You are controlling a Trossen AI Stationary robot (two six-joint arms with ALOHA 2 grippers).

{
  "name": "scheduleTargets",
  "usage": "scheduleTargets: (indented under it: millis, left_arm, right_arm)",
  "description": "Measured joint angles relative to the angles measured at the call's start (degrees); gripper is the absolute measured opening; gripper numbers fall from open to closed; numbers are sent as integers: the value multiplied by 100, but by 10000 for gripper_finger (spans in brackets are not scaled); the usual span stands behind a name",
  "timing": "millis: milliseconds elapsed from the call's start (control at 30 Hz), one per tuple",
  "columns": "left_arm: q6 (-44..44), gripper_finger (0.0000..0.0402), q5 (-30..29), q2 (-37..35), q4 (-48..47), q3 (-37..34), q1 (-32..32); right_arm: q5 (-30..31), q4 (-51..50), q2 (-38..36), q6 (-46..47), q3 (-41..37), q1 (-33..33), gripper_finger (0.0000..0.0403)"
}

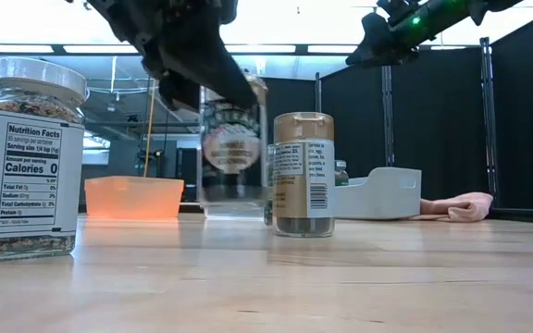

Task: Sort spices by type
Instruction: Put the left gold seasoning bottle into the orange bin

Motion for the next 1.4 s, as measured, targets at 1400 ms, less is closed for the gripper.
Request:
scheduleTargets:
  millis: [1400]
  left_arm:
    - [-1181,274,-2932,-3787,-3854,4,1430]
  right_arm:
    - [151,20,0,631,-2,1,284]
